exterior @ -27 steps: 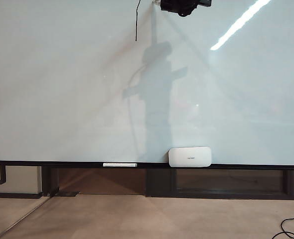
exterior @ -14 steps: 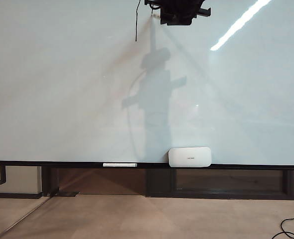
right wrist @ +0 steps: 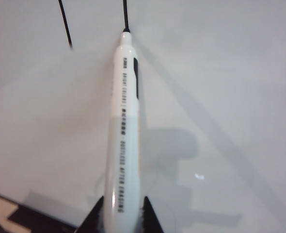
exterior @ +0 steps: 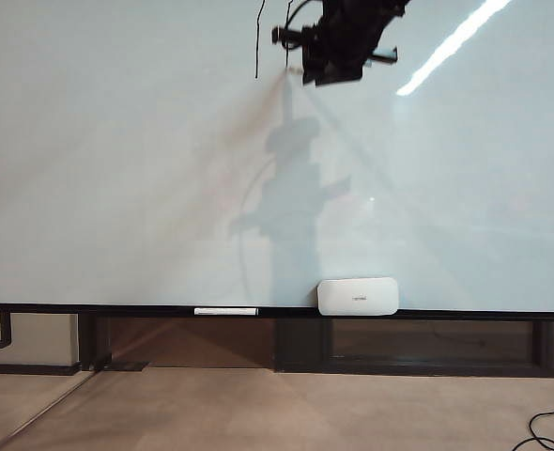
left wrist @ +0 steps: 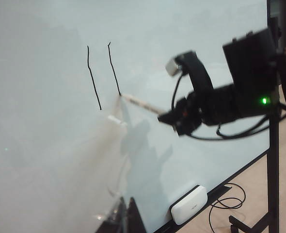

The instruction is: Reach to the right to find the marker pen, pick it up, and write the number 10 on the whiteboard.

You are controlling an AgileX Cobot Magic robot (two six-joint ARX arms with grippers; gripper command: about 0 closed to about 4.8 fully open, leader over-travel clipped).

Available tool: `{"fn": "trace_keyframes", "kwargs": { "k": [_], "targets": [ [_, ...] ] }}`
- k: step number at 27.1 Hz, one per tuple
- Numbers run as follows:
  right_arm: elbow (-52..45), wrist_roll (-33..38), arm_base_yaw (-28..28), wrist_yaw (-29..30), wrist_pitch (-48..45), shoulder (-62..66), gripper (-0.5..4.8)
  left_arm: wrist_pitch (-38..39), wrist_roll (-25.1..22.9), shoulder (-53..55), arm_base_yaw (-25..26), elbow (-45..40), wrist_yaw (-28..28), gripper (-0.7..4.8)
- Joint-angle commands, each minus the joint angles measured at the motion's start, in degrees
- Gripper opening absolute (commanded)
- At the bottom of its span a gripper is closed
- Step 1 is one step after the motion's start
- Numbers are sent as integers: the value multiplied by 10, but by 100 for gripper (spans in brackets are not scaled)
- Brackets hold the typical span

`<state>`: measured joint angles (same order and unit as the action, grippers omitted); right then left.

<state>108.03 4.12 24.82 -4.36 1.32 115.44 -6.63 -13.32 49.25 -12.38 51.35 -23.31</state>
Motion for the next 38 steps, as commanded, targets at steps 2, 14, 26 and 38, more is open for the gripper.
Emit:
{"fn": "trace_keyframes", "kwargs": {
  "k": [2,14,26,38],
  "targets": [
    [-18,6,0,-13,-14,0,-4,-7,-2,-1,0,1,2,-6],
    [-15,-46,27,-35,-92,-52,-4,-8,-4,-1,0,1,2,-6],
    [55,-57,26,-35,-93,-34,-4,-16,-1,-2,-1,1,-28,-6],
    [85,-57,19,-37,-63,-16,-4,-24,2,-2,-1,1,-33,-6]
  ]
}}
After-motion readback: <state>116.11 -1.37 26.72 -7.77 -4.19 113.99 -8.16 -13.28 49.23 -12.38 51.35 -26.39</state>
